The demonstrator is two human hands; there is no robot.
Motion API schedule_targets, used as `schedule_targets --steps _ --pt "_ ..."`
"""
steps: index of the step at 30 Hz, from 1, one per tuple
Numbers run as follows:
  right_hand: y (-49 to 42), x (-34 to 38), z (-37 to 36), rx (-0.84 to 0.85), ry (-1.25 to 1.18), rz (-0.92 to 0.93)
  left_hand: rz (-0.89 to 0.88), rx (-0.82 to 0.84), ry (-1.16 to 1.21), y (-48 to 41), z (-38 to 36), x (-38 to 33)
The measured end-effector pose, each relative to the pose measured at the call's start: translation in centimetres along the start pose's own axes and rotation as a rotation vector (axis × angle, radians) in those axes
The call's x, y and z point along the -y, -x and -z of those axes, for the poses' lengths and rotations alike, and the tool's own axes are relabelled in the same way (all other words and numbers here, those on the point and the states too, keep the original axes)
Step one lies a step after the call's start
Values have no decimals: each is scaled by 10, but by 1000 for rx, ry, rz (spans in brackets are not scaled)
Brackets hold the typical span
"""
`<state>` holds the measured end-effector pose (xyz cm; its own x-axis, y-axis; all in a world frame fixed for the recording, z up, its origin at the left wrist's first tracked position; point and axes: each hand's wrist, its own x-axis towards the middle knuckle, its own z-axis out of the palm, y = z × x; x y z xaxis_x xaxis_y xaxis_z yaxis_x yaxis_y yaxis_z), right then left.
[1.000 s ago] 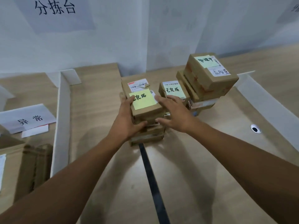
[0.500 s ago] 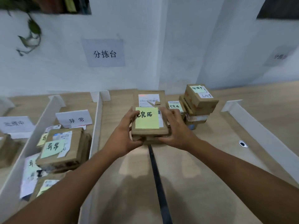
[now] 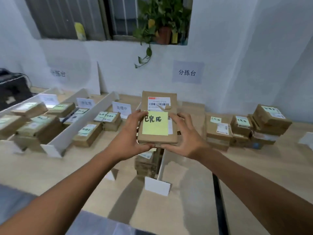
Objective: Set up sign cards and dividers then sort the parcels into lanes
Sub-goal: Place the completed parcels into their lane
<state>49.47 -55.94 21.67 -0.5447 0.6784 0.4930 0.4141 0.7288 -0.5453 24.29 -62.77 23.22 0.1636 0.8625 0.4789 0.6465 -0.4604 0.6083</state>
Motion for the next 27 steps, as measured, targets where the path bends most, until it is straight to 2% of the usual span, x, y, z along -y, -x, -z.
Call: schedule_targets --steps 7,14,22,27 --pt "-81 112 -124 152 -28 157 168 -168 -94 106 142 44" --pt "-177 251 -303 286 -124 334 302 -328 -203 228 312 129" --pt "-273 393 -481 406 -148 436 417 -385 -266 334 491 233" --pt "-325 418 -559 419 -175 409 445 -364 -259 344 555 308"
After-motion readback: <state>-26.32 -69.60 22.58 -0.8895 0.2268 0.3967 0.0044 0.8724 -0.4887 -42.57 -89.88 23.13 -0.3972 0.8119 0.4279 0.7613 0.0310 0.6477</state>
